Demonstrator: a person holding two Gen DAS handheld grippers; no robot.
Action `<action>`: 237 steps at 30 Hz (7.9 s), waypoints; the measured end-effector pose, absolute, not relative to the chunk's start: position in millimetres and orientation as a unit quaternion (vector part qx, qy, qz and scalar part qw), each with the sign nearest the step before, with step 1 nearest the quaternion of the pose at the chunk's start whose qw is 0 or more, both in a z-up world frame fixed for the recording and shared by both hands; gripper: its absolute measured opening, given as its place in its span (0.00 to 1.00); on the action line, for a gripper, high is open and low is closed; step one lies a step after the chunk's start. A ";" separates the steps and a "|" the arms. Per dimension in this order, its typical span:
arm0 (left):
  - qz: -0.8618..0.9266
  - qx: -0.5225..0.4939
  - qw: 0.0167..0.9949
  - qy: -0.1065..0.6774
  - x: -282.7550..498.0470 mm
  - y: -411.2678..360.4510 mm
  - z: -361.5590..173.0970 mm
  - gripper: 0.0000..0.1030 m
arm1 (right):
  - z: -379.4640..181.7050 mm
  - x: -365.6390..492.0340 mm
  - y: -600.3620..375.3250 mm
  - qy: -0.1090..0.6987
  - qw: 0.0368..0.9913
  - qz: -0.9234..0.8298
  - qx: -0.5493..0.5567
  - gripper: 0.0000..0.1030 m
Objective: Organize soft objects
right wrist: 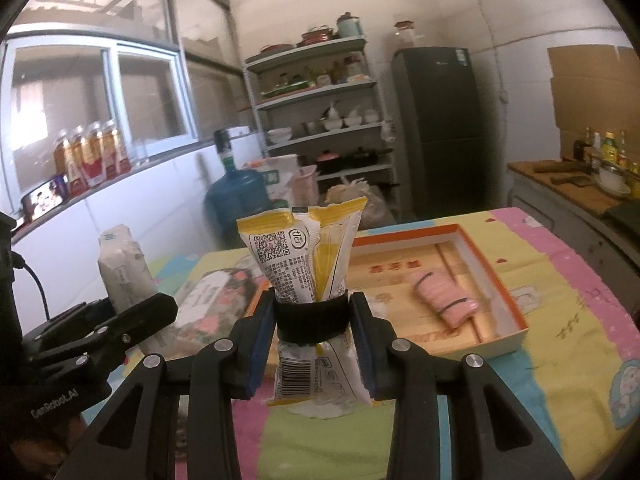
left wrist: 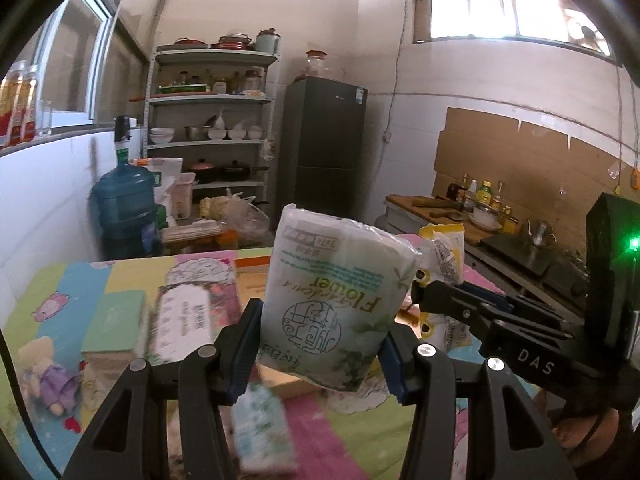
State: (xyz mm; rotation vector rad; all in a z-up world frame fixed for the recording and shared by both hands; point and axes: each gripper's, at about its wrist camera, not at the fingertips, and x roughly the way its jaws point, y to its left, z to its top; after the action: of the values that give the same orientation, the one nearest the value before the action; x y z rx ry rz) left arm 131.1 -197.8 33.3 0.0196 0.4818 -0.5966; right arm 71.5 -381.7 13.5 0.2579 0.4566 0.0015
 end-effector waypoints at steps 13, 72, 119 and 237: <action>-0.297 0.006 0.915 0.274 171.0 -260.5 8.8 0.52 | -4.8 96.2 -443.2 0.241 0.960 -0.032 0.142 0.38; -0.262 -0.007 0.925 0.276 182.8 -290.7 -6.7 0.87 | -29.6 105.6 -489.3 0.259 0.943 -0.075 0.193 0.69; -0.213 -0.024 0.949 0.230 114.6 -146.2 23.3 0.87 | 15.8 71.9 -350.2 0.238 0.961 -0.005 0.137 0.70; -0.299 0.036 0.880 0.368 118.5 -34.3 -72.5 0.43 | -44.9 34.6 -218.5 0.298 0.945 0.095 0.099 0.18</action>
State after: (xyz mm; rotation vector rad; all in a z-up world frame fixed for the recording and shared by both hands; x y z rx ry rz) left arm 118.5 -34.3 -72.5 0.0740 0.7660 -0.6236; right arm 34.6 -218.5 -44.9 0.2017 0.6079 0.1927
